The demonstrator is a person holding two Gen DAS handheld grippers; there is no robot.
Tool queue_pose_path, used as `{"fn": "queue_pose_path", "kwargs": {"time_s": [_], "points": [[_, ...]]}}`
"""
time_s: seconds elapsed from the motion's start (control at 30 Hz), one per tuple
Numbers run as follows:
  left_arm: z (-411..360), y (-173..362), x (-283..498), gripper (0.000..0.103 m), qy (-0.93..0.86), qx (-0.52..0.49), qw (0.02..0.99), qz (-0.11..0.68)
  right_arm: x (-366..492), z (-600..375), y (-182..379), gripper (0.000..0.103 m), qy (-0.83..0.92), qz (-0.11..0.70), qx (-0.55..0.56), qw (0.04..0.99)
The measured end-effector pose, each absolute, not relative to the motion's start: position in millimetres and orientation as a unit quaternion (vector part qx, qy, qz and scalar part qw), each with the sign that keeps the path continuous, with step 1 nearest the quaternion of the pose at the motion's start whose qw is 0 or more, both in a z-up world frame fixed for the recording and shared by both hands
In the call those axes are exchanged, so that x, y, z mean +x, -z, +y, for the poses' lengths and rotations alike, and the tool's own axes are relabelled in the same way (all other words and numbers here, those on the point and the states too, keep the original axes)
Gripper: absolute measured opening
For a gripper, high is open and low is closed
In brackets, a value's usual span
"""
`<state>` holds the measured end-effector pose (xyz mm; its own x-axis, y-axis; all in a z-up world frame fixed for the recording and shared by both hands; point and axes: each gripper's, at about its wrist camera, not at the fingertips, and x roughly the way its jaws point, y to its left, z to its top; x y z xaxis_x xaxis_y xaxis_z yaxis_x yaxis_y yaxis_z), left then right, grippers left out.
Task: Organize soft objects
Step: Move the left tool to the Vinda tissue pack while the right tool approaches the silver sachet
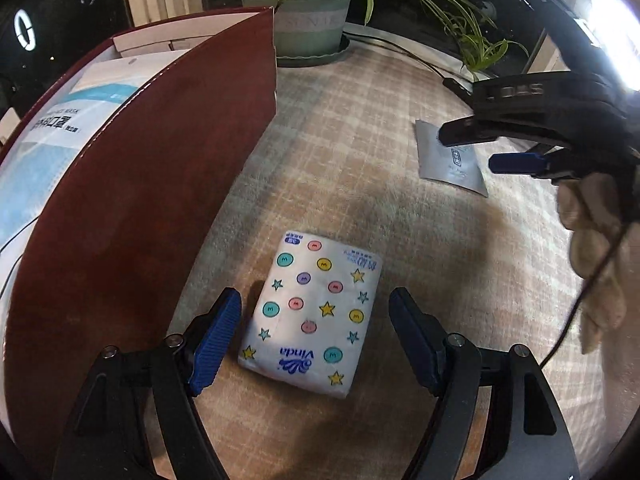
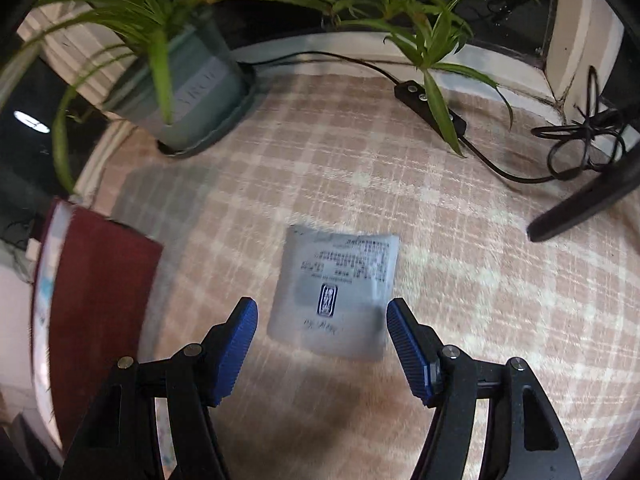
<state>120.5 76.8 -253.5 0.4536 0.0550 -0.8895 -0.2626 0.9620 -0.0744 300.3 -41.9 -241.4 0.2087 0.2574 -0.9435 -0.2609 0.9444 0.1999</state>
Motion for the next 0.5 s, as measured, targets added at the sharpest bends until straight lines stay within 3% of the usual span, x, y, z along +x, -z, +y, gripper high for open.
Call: {"fn": "queue_pose_path", "kwargs": {"time_s": [0.13, 0.3, 0.5], "points": [[78, 256, 124, 0.076, -0.09, -0.104, 0.847, 0.514, 309, -36, 251, 0.063, -0.148, 0.616, -0.008, 0.774], [79, 260, 127, 0.076, -0.091, -0.105, 0.847, 0.514, 319, -29, 253, 0.072, -0.136, 0.613, -0.022, 0.778], [83, 265, 132, 0.074, -0.097, -0.111, 0.843, 0.517, 321, -13, 260, 0.073, -0.119, 0.606, -0.093, 0.781]]}}
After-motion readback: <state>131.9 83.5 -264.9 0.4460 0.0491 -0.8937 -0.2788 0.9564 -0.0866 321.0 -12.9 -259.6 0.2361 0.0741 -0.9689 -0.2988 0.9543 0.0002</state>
